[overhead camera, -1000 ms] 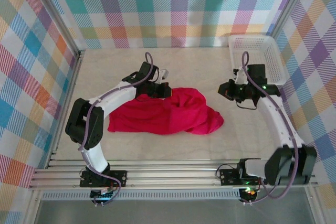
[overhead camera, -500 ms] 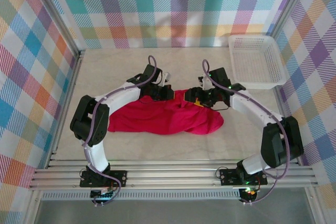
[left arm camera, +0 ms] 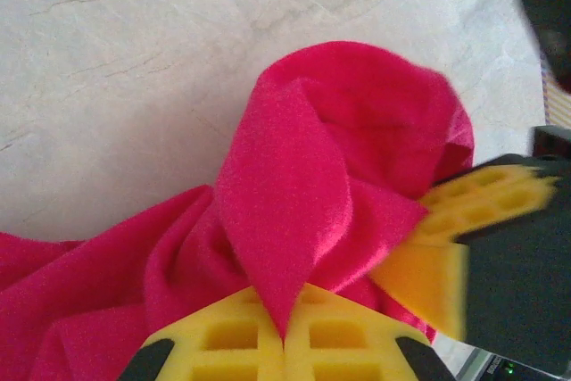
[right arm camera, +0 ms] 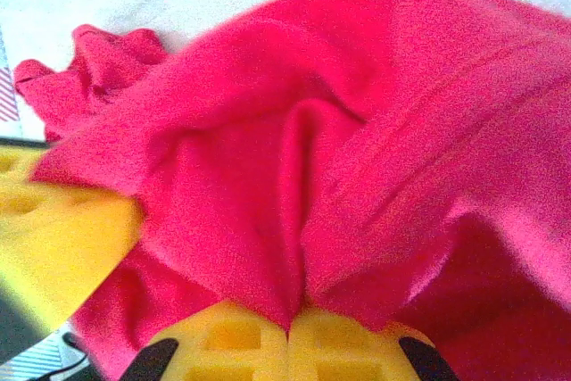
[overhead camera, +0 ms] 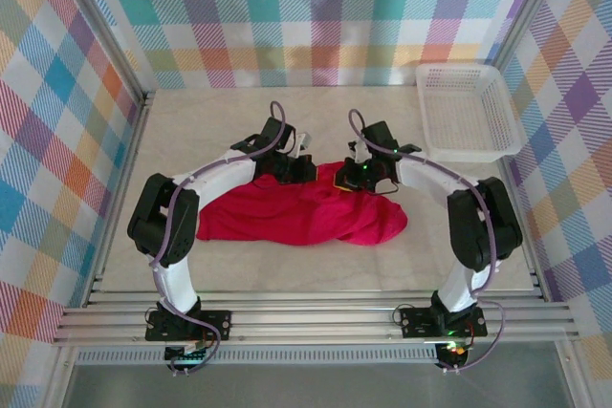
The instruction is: Fold the inside-out t-shirt
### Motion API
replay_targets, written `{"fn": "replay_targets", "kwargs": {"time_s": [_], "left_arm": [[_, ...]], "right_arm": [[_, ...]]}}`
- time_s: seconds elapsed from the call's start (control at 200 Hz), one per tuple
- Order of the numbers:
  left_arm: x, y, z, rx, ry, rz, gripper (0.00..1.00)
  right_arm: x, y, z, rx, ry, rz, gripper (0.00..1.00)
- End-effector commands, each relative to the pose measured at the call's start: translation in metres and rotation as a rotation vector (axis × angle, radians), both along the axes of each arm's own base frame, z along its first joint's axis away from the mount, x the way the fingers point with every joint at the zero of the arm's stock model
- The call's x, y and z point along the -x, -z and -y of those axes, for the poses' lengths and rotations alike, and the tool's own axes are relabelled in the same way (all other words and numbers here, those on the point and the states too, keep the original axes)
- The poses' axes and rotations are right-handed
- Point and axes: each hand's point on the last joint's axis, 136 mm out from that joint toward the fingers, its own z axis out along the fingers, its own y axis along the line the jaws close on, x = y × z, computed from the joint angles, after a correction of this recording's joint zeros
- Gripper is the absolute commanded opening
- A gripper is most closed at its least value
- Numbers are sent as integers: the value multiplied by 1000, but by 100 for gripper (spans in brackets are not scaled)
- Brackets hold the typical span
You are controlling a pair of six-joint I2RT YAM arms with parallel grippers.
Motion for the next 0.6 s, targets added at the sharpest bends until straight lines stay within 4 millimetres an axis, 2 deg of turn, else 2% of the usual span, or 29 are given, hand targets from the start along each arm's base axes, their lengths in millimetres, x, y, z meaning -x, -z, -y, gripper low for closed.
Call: {"fn": "replay_targets", "kwargs": {"time_s": [0.0, 0.14, 0.225, 0.3, 0.385, 0.5, 0.595], "left_arm": [[4, -26, -3, -22, 46, 87, 0], [-3, -43, -3, -41, 80, 160, 0], [-7, -44, -2, -59, 93, 173, 0], [-10, -41, 0, -61, 97, 166, 0], [-10, -36, -1, -65, 91, 161, 0], [-8, -31, -8, -104, 91, 171, 0], [-5, -28, -18, -153, 95, 192, 0]], "right_arm": [[14, -83, 11, -59, -40, 117, 0], [53, -159, 34, -162, -72, 194, 0], [70, -197, 45, -280, -66, 220, 0], [76, -221, 52, -370, -60, 239, 0], [75, -233, 58, -386, -48, 279, 0], [57, -220, 80, -265, 38, 302, 0], [40, -221, 100, -278, 103, 302, 0]]}}
